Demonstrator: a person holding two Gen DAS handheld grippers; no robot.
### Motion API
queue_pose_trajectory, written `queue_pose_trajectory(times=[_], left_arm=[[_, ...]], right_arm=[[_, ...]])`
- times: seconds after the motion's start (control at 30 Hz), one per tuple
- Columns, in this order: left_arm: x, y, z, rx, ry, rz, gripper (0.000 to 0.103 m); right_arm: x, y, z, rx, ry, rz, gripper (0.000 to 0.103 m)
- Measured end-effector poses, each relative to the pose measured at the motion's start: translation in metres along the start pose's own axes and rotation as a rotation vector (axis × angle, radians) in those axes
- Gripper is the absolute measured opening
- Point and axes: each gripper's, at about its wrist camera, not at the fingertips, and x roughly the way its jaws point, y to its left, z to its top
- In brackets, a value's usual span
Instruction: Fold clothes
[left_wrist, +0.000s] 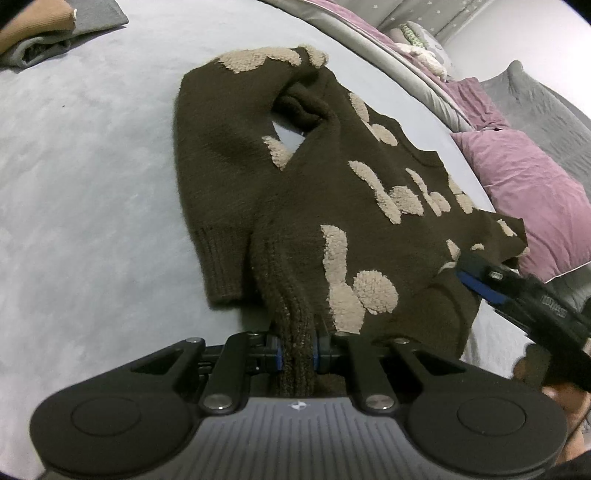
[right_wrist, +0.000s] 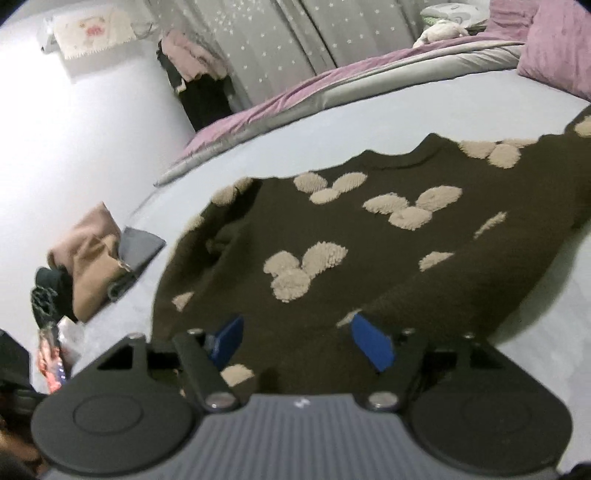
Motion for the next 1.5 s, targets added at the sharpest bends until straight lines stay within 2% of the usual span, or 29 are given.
queue_pose_trajectory(times=[0.07,0.3,0.5,0.6,0.83,1.1,1.2,1.3,1.4,1.47,1.5], left_arm=[[0.000,0.001,0.000,-0.006,0.001,-0.001,0.012],[0.003,0.000,0.003,-0.025,0.007,0.005,0.012],[0.005,-0.005,0.004,-0.022,0.001,0.025,0.012],[0.004,-0.006,0.003,-0.011,-0.006,0.035,0.012],[0.004,-0.002,-0.001,-0.011,-0.024,0.021,0.012],[0.009,0.019,-0.010,-0.050,-0.066,-0.081,0.012],[0.008,0.028,-0.015,-0.114,-0.076,-0.119,0.012],[0.006,0.037,-0.021,-0.181,-0.082,-0.152,0.013],[-0.001,0.034,-0.035,-0.194,-0.087,-0.144,0.013],[-0.006,0.028,-0.045,-0.174,-0.089,-0.125,0.013],[-0.009,0.024,-0.050,-0.167,-0.089,-0.115,0.012]], right_arm=[[-0.014,0.000,-0.002,-0.003,-0.008,-0.004,0.076],[-0.056,0.008,-0.028,-0.048,0.007,-0.087,0.080],[-0.048,0.039,-0.081,-0.077,0.051,-0.074,0.084],[-0.035,0.055,-0.102,-0.079,0.063,-0.106,0.084],[-0.013,0.074,-0.112,-0.106,-0.053,-0.309,0.083],[-0.008,0.075,-0.114,-0.083,-0.146,-0.469,0.082],[-0.006,0.075,-0.115,-0.074,-0.180,-0.529,0.077],[-0.016,0.068,-0.118,-0.079,-0.178,-0.533,0.071],[-0.025,0.061,-0.123,-0.094,-0.166,-0.517,0.050],[-0.033,0.055,-0.126,-0.097,-0.160,-0.519,0.026],[-0.037,0.051,-0.126,-0.093,-0.161,-0.532,0.019]])
